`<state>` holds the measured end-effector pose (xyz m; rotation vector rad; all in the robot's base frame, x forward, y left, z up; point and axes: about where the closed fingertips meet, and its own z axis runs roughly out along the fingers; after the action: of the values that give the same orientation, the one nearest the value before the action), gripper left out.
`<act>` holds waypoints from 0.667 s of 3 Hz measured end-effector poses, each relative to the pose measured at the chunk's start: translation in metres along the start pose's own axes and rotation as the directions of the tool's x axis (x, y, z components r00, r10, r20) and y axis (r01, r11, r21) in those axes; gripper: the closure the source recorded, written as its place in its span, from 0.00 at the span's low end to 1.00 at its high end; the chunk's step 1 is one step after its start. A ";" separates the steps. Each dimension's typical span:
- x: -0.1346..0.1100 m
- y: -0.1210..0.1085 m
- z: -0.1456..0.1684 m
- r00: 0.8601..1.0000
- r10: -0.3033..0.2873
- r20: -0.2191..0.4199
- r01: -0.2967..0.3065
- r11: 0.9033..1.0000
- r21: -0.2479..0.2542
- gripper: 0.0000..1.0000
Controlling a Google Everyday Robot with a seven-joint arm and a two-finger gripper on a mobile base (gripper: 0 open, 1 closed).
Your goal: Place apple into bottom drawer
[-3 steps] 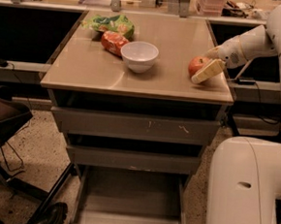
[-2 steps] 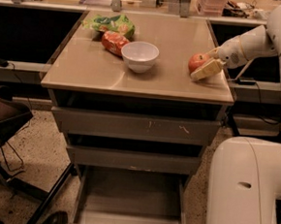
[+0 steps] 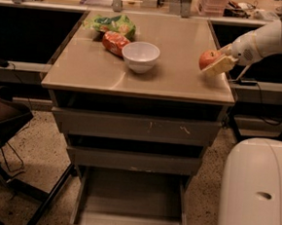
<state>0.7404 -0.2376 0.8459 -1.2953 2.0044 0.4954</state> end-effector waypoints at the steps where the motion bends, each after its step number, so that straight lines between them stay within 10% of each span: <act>1: -0.006 0.017 -0.066 1.000 -0.012 0.018 0.010 0.997 0.079 1.00; 2: -0.018 0.056 -0.153 0.995 -0.003 0.098 -0.015 0.982 0.186 1.00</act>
Offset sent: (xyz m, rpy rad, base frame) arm -0.3052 0.0518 -0.0840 0.1209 0.3437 -0.0429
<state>0.6422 -0.2991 0.9615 -1.1297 1.9237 0.3573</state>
